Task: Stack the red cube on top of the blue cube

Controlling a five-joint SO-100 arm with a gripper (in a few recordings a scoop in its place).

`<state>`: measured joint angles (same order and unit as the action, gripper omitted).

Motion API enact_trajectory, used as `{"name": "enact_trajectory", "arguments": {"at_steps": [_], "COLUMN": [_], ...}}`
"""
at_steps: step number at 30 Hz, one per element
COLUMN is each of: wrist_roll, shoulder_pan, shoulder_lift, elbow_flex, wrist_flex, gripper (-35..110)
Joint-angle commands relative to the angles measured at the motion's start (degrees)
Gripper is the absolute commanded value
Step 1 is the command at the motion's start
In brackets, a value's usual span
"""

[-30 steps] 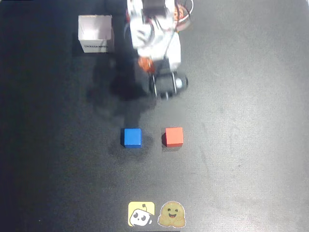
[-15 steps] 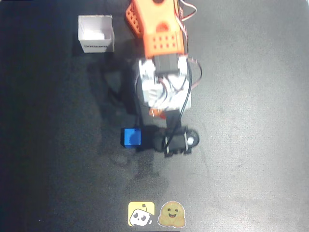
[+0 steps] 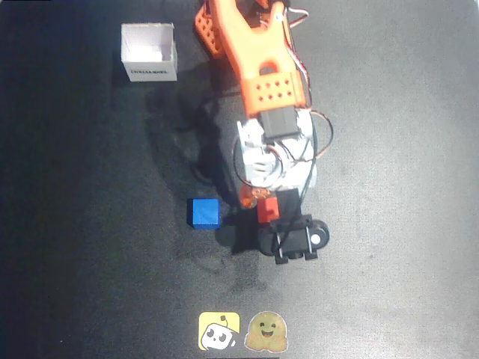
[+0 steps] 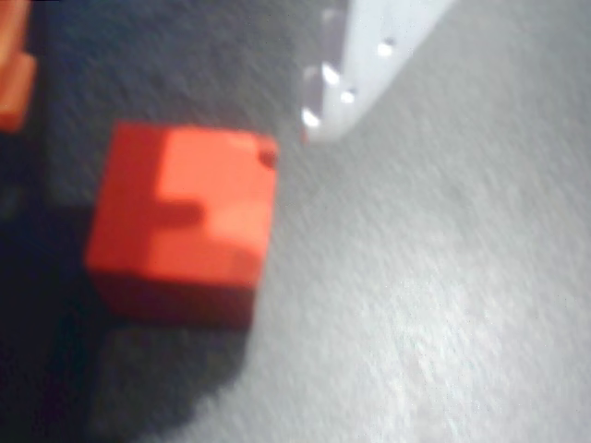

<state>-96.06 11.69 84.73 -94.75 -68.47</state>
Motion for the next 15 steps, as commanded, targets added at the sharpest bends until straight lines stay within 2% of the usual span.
{"name": "enact_trajectory", "arguments": {"at_steps": [1,15], "wrist_roll": [-0.9,-1.1], "shoulder_pan": [0.7,0.4], "shoulder_lift": [-0.6,-6.7], "elbow_flex": [2.5,1.9], "wrist_flex": [1.7,7.7], "gripper": [24,24]}}
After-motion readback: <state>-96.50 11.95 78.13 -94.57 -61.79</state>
